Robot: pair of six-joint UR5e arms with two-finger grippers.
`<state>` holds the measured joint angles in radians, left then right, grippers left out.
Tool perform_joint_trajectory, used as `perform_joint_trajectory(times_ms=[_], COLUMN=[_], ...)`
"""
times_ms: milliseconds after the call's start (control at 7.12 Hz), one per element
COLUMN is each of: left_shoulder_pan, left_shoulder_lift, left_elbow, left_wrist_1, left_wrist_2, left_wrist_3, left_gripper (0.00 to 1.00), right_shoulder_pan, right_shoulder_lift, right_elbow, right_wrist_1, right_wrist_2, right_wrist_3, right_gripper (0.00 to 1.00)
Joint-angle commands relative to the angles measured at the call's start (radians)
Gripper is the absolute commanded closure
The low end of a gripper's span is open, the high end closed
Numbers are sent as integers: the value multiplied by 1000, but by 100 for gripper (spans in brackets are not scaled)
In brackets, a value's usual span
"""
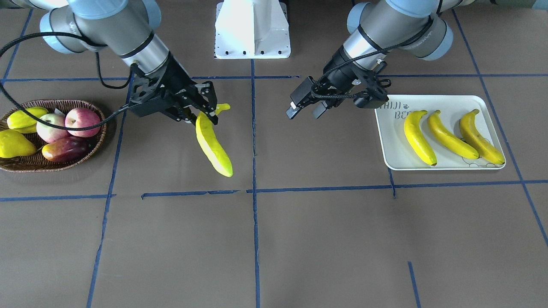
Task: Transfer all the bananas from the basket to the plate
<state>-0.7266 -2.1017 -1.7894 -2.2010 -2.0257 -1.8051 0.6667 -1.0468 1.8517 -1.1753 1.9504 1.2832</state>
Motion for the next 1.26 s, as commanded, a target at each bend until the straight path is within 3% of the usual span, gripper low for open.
perform_joint_trajectory(times_ms=[0,140,843,983,1124], left_shoulder_pan=[9,18,68,70,70], left_shoulder_lift=[-114,-136,-195,-199,-198], left_elbow=[94,117,165,165,162], left_wrist_1=[-2,-2,-6,-3,-6], left_wrist_2=[1,2,24,24,22], left_wrist_3=[-54,-62,-63,-66,-100], left_gripper=[1,1,6,36,96], right_shoulder_pan=[-116,-155,-168,-167,-168], right_shoulder_lift=[17,16,17,17,16], right_elbow=[41,53,60,61,61], right_wrist_1=[-4,-4,-4,-4,-4], right_wrist_2=[-153,-218,-231,-229,-229], right_wrist_3=[2,2,2,2,1], right_gripper=[99,99,100,99,99])
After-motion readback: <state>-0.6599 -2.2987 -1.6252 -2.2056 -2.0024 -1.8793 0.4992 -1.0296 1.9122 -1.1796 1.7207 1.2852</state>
